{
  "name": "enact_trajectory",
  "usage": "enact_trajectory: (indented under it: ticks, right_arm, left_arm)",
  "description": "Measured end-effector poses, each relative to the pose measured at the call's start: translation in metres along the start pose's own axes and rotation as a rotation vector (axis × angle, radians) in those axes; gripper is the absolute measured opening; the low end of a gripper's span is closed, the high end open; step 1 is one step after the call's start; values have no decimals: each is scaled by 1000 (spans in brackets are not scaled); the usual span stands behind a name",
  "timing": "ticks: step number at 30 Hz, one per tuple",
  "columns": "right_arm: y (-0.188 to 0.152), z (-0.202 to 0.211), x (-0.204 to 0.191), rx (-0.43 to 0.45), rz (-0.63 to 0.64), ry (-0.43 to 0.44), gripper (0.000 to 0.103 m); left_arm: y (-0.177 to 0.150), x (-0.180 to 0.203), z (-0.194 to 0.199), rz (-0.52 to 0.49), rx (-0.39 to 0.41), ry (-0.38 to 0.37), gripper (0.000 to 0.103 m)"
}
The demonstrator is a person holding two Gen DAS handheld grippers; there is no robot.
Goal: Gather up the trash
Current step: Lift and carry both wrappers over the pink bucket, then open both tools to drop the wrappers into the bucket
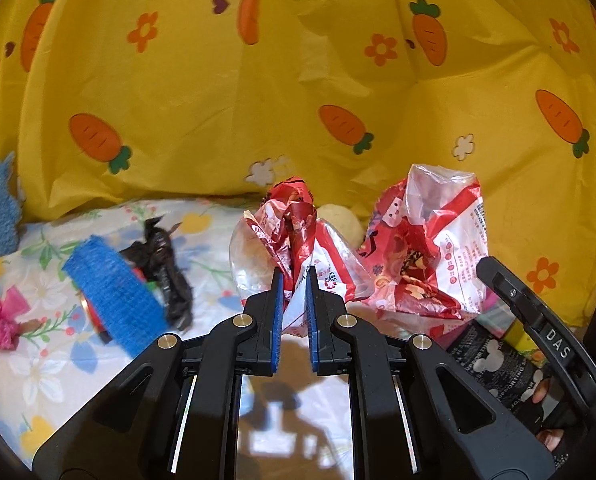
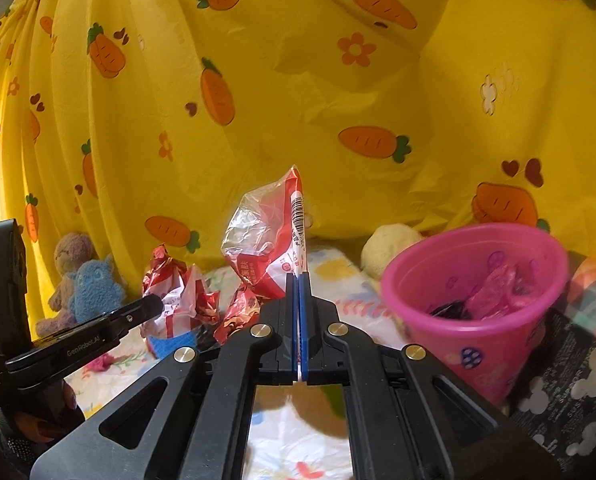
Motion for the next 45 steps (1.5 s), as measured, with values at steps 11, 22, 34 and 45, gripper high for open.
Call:
enact_trajectory:
  ticks: [11, 22, 34, 45]
  right_arm:
    - [40, -29, 102, 36, -101, -248, 2]
    - [38, -55, 133, -11, -162, -291, 2]
    - [45, -76, 136, -19, -148, -318, 2]
    - [29, -104, 141, -98, -142, -325, 2]
  left_arm:
    - [26, 101, -97, -115, -52, -252, 10]
    - [9, 109, -167, -94, -150, -311, 10]
    - [-8, 105, -195, -89, -209, -315, 11]
    - [-20, 99, -207, -53, -238, -350, 67]
Point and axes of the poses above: each gripper's, at about its wrist camera, not at the fingertips, and z roughly against the way its jaws point, x to its right, y to its top, the point moved 9 cm from there along -z, roughly the way its jaws point, and after that the axes turned 13 degrees about -y, right-handed, at the moved point
